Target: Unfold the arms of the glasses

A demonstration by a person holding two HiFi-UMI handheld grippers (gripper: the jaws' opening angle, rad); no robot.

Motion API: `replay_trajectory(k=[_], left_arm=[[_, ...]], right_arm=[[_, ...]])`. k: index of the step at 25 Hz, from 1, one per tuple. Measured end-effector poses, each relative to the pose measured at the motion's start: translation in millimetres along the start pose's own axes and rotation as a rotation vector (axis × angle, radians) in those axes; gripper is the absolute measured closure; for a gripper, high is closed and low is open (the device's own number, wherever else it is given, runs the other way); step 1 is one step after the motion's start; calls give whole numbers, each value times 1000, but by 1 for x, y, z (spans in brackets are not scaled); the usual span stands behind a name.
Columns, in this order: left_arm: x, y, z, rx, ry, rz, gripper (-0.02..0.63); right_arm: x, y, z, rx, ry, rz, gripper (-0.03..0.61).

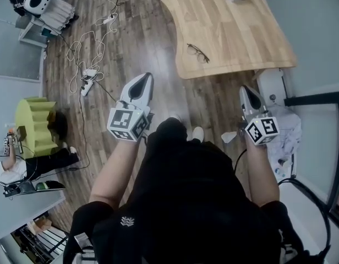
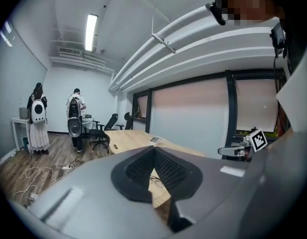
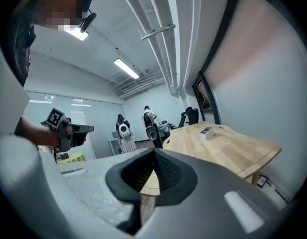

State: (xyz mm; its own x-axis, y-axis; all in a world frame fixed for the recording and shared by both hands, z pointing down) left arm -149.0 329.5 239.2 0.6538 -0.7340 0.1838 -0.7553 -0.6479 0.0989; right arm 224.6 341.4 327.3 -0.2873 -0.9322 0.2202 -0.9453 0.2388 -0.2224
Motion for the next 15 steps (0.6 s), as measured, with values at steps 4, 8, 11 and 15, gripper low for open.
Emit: replay_trajectory(k=[4, 8, 11, 15], left_arm=[[14, 18, -10, -23, 17, 3, 609], [48, 44, -7, -20, 23, -13, 609], [82, 65, -14, 5, 2, -56, 609], [124, 104, -25, -22, 8, -111, 609]], right_arm=[[30, -1, 0, -16, 33, 16, 578], [62, -2, 5, -45, 27, 14, 578], [83, -5, 10, -49, 54, 3, 578], [125, 5, 16, -103, 96, 6, 578]])
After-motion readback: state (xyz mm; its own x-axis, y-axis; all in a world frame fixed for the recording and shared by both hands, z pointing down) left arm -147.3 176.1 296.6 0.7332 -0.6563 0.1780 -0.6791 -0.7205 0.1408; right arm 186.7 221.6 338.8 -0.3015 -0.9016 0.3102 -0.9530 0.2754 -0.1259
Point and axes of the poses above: the fingertips, and each gripper's own axes: x forward along the fingers, y to its left, z out of its top, the point moved 7 cm from there along -x, backward along the fingers, and after that the axes turned 15 degrees about -z, right-handed, at the moved point
